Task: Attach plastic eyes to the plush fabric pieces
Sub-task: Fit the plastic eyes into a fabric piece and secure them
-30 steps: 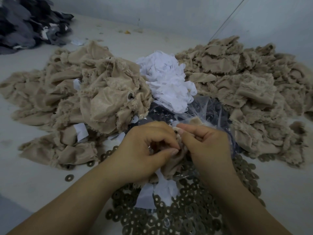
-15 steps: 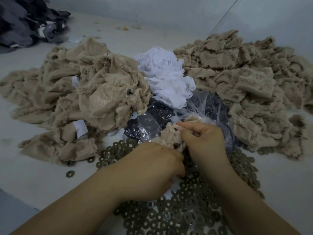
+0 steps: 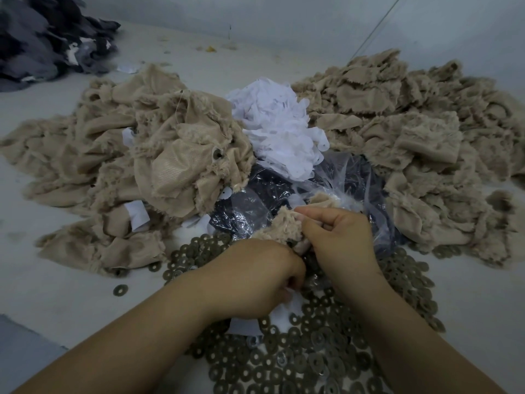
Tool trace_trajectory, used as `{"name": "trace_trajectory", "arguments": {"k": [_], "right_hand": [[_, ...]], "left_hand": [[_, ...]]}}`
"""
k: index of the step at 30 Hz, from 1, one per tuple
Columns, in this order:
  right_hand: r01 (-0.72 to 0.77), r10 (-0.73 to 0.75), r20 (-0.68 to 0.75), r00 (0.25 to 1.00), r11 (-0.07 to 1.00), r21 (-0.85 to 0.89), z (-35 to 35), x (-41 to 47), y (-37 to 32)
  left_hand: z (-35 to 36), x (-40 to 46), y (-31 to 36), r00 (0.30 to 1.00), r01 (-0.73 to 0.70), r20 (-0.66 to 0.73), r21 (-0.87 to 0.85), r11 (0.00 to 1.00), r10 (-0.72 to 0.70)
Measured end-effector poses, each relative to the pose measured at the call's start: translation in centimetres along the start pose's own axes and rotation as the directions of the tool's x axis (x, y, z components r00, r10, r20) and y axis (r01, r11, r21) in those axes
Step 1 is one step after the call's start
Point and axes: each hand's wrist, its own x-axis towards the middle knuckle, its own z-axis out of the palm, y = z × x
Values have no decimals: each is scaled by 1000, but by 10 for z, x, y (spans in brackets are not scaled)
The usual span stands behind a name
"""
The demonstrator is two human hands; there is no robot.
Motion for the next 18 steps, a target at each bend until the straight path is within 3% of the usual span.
{"name": "trace_trajectory", "arguments": {"k": [4,9,12,18], "right_hand": [[-40,40,11,999,999,12,-2,1,1],[-18,18,6,1000,1000,13,-3,-1,-2],[16,-17,-14,1000,999,-34,-3,-1,-2],[223,-233,-27,972,953,-205,2,-8,-7]], "left_hand": [[-16,-5,-7,997,50,-33,-440,897,-72],[-22,-10,-8,975,49,-108,-746,664,-193],[-17,-11,-6,947,-8,-177,-848,531,-269],[-14,-7,0,866,-98,-315,-870,484,-390]]}}
